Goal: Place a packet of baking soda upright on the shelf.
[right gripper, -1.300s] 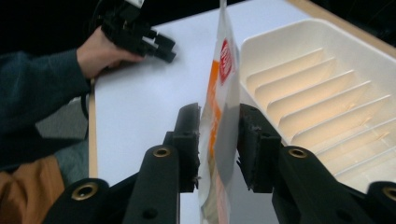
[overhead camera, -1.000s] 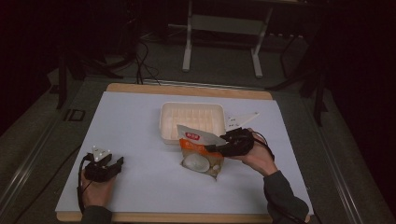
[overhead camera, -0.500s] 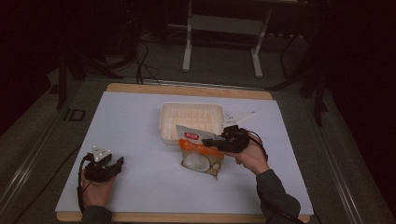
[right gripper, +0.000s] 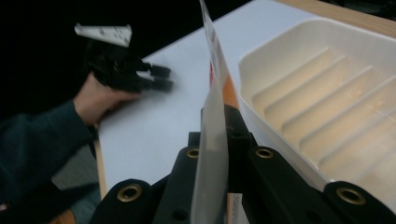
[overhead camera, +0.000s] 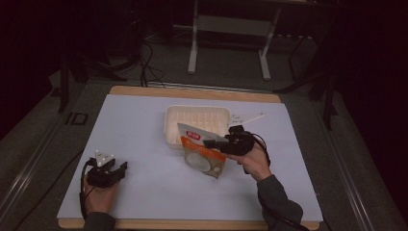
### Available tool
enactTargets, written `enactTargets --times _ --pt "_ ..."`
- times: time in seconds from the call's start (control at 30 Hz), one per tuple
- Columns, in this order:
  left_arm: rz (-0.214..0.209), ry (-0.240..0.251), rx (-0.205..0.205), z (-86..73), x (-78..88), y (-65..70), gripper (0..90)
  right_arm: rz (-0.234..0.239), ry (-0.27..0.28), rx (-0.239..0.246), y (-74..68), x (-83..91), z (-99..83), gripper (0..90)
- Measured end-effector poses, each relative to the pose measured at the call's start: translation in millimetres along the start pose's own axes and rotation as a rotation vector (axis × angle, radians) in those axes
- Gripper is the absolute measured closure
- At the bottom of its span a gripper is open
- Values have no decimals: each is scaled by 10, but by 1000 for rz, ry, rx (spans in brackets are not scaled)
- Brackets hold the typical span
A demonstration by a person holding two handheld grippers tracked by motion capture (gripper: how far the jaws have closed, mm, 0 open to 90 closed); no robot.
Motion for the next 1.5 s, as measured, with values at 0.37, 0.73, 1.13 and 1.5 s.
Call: enactTargets --times 0.37,0.73,1.13,1.5 --pt "-1 1 2 0 0 -1 501 16 126 -89 -31 50 202 900" --pt "-2 0 2 0 2 -4 501 -35 261 -171 -27 25 400 900" --pt "-3 5 8 0 1 -5 500 -88 323 -240 41 -91 499 900" --pt "1 16 16 0 10 -10 500 -137 359 -276 89 -123 526 900"
Point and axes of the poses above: each handheld gripper's, and its own axes: x roughly backward along the jaws, z roughly out of its top, y roughly to its right, the point moved 3 cm from there along -x, roughly forward along the jaws, and after that the axes turned 5 degrees about -z, right-handed, at the moved point
